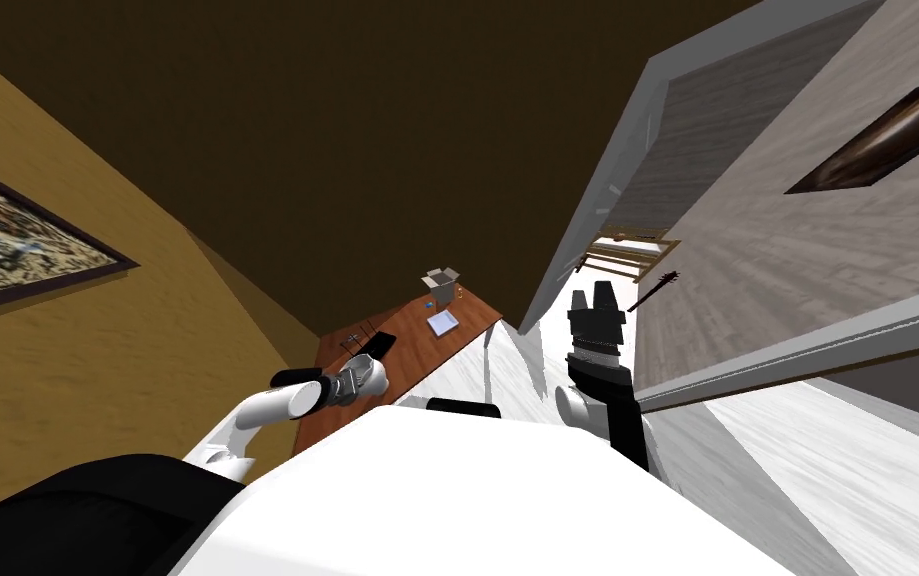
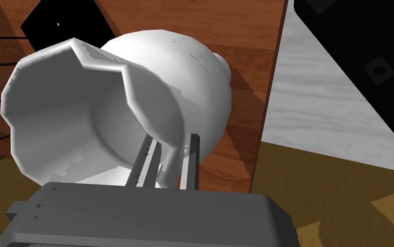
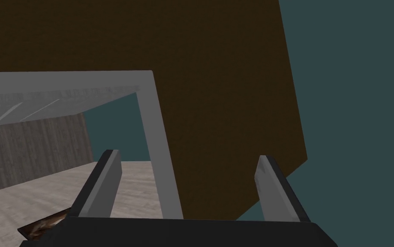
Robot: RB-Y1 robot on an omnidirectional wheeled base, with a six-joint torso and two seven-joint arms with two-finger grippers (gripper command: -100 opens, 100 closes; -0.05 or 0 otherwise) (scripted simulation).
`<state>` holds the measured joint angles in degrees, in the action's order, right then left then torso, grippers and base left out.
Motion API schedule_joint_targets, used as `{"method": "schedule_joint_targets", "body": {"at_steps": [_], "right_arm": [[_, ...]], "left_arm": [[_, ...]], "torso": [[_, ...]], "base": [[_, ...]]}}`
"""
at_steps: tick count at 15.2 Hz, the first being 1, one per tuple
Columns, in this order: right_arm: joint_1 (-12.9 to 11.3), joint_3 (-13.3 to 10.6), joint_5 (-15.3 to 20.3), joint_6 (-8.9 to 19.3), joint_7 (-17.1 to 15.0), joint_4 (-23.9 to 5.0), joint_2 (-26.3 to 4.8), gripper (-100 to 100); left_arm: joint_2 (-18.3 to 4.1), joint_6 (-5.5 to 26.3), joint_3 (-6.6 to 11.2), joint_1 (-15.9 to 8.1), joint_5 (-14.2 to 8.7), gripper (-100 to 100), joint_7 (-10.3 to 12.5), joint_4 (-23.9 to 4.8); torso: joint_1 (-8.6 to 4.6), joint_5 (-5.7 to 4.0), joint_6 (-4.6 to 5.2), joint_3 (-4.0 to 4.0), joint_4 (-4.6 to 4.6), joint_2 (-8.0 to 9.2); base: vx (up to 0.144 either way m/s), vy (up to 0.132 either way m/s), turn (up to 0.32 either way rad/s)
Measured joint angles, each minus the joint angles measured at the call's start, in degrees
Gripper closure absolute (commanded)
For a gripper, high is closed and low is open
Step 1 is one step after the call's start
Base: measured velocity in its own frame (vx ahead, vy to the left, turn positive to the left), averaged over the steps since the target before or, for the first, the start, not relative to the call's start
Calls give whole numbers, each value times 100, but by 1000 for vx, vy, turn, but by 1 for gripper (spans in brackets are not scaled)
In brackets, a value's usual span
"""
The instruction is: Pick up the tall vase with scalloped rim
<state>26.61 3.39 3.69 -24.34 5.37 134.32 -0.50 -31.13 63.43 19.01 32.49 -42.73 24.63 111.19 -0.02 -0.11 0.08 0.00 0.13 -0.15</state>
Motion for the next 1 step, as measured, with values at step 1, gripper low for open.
{"method": "schedule_joint_targets", "body": {"at_steps": [1], "right_arm": [[0, 0, 0, 0, 0, 0, 0, 0]], "left_arm": [[-3, 22, 5, 39, -10, 100, 7, 70]], "torso": [[-3, -2, 0, 2, 1, 3]], "base": [[17, 3, 18]]}}
